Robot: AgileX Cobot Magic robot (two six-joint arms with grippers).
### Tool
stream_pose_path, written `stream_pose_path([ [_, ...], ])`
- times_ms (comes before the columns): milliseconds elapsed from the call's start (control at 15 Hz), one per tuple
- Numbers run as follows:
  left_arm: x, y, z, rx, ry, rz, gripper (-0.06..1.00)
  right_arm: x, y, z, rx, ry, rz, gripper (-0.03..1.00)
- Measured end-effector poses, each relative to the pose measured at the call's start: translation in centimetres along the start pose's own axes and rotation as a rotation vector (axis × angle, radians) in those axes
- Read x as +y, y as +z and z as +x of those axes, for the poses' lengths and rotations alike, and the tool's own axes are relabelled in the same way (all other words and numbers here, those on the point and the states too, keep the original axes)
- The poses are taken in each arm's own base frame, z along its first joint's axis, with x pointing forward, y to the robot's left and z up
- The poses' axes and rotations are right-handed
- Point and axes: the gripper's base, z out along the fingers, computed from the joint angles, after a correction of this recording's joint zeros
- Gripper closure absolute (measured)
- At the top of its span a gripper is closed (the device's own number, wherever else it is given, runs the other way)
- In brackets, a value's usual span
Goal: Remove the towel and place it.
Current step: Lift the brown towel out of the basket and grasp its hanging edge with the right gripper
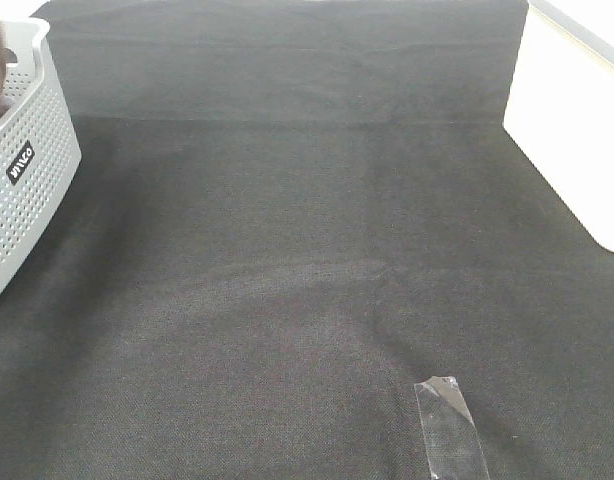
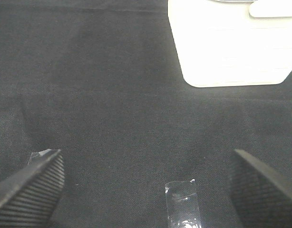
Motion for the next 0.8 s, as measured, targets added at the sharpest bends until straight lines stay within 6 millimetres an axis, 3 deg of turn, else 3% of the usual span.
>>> stream_pose_path([
  [200,-2.8,-2.5,-4.4,-0.118,0.094,0.000,0.94,0.0,0.0,-0.1,0.002,0.002,-0.006,0.12],
  [400,-6.3,-4.1,-7.5,-0.204,0.173,0.055,0.94,0.6,1.3,-2.8,-0.023,-0.026,-0.072,0.12],
  [600,-10.3,-5.8,-10.3,-0.292,0.254,0.124,0.94,2.3,5.3,-7.2,-0.105,-0.095,-0.284,0.12],
  [800,-13.1,-7.4,-12.0,-0.352,0.315,0.167,0.94,4.0,10.7,-9.8,-0.113,-0.192,-0.492,0.13],
])
